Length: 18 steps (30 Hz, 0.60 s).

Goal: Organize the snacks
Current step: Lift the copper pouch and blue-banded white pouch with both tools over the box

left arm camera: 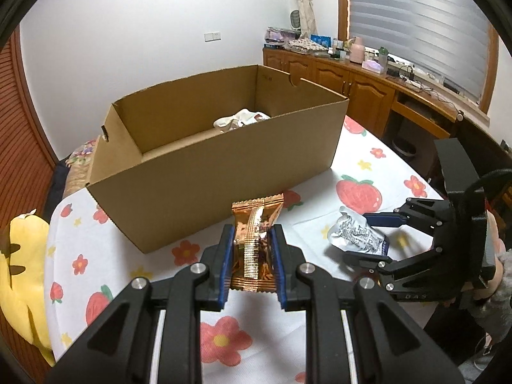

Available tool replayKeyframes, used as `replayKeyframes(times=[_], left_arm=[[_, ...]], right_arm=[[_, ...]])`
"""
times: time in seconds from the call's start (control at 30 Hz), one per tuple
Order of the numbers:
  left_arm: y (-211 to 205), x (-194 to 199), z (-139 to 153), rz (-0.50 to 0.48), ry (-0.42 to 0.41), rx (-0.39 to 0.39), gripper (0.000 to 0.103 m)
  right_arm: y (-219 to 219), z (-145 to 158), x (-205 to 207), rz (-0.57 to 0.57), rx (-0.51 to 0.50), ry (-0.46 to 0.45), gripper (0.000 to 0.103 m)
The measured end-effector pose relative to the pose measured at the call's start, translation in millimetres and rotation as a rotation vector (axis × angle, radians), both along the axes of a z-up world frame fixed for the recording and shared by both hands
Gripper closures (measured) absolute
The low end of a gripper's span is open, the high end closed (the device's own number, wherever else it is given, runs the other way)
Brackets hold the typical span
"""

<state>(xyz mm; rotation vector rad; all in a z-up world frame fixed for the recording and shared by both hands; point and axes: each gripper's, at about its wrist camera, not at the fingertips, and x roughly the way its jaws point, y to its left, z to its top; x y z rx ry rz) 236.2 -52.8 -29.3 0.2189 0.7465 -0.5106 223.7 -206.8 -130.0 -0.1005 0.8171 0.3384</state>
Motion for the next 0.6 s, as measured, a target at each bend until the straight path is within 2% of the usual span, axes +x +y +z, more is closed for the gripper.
replayKeyframes(times=[0.37, 0.6], left_arm=[[5, -15, 7, 0.028, -0.018, -0.023, 0.083], [9, -22, 21, 0.05, -0.048, -0.06, 0.083]], right_arm=[[-7, 4, -4, -0.028, 0.035, -0.036, 0.041], [-17, 19, -9, -0.065, 0.041, -0.063, 0.041]])
